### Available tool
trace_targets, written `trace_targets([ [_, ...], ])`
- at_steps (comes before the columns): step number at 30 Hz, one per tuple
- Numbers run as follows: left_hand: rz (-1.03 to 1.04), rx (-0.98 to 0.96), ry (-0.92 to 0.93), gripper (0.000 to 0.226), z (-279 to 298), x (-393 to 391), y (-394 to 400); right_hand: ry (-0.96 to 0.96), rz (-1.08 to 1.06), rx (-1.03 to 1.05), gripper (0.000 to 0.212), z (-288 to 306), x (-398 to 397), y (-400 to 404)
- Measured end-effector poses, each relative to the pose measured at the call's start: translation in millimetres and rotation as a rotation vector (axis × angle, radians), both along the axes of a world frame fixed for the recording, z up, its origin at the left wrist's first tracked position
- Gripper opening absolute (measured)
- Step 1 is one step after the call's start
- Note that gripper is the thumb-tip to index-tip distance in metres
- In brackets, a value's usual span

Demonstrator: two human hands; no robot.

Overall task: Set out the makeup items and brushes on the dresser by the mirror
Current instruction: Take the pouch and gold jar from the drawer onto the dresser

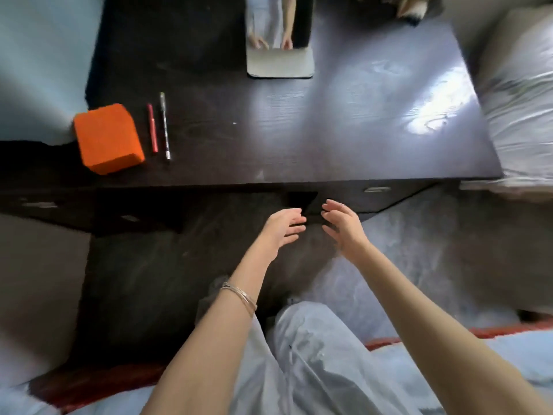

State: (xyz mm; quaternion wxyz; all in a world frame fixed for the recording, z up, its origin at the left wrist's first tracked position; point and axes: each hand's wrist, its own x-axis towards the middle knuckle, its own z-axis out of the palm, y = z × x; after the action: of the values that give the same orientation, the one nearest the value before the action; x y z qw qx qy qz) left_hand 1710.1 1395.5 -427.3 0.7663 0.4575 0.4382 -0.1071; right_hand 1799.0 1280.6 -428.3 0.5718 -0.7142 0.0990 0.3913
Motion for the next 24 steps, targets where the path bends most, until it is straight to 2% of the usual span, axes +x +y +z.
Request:
trace_targets([
  [5, -0.161, 0.002, 0.042, 0.034, -2, 59, -51, 0.022, -0.188, -0.007, 0.042, 4, 46, -61],
  [9, -0.209, 0.018, 0.088, 0.037, -5, 107, -75, 0.04, -0.267, -0.014, 0.043, -2, 78, -81],
  [14, -0.196, -0.097, 0.096, 0.038, -19, 147, -95, 0.102, -0.354, -0.046, 0.043, -18, 112, -92],
  [17, -0.176, -0.118, 0.085, 0.037, -41, 176, -102, 0.154, -0.375, -0.04, 0.027, -30, 135, -91],
  [19, -0.117, -0.12, 0.159, 0.029, -59, 194, -107, 0.182, -0.386, -0.067, 0.022, -38, 151, -89],
  [21, -0.148, -0.108, 0.223, 0.017, -69, 210, -112, 0.191, -0.385, -0.082, 0.019, -46, 165, -89],
  [24, -0.135, -0.095, 0.245, 0.027, -87, 246, -125, 0.222, -0.363, -0.078, 0.018, -62, 187, -91],
])
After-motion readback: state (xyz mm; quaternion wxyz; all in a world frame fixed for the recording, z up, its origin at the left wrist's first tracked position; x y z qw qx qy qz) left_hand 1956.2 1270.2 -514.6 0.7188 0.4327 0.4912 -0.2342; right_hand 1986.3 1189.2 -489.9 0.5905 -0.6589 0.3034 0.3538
